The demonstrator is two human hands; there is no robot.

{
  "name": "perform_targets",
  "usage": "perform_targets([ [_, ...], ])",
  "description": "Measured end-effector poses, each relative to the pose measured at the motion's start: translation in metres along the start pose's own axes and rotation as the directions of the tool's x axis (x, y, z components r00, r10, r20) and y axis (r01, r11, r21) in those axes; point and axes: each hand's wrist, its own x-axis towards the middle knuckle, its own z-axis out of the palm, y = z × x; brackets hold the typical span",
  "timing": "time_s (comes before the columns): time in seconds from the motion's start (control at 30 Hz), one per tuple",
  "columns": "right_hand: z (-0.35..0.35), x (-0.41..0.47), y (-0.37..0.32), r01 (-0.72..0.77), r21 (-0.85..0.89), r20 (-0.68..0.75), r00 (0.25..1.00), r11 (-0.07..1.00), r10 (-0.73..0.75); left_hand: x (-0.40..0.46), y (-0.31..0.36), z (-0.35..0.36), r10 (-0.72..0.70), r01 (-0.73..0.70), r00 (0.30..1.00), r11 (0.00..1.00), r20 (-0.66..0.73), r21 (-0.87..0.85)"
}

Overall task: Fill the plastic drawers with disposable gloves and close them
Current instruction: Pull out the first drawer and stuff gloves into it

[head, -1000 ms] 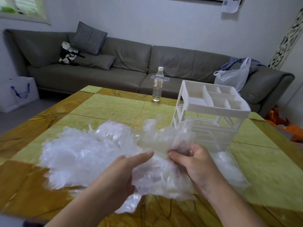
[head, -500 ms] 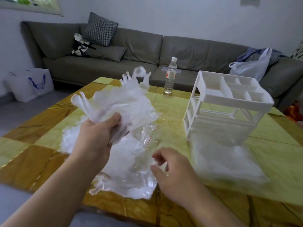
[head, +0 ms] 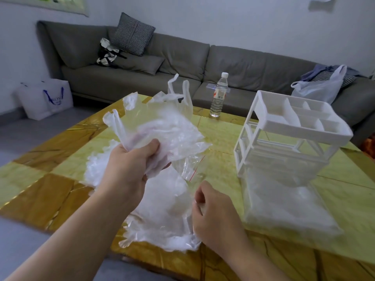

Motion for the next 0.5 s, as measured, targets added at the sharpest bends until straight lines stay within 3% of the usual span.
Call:
perform_targets([
  [0.07,-0.003,0.001,0.0,-0.09,0.155,0.032,0.996,0.984,0.086,0.0,0.0,0.0,-0.006,0.006,1.0,1.0,-0.002,0.011],
  [0.2,0.002,0.002,-0.002,-0.114,0.151,0.125,0.988,0.982,0.095,-0.001,-0.002,0.002,-0.009,0.009,1.0,1.0,-0.009,0.016],
  [0.3,0.003,0.005,0.0,-0.115,0.152,0.108,0.989,0.982,0.099,-0.001,-0.002,0.002,-0.007,0.008,1.0,0.999,-0.02,0.033],
  [0.5,-0.031,0.011,0.01,-0.263,0.388,0.096,0.965,0.883,0.245,0.001,0.0,-0.001,0.013,-0.011,0.999,0.999,-0.042,0.038],
])
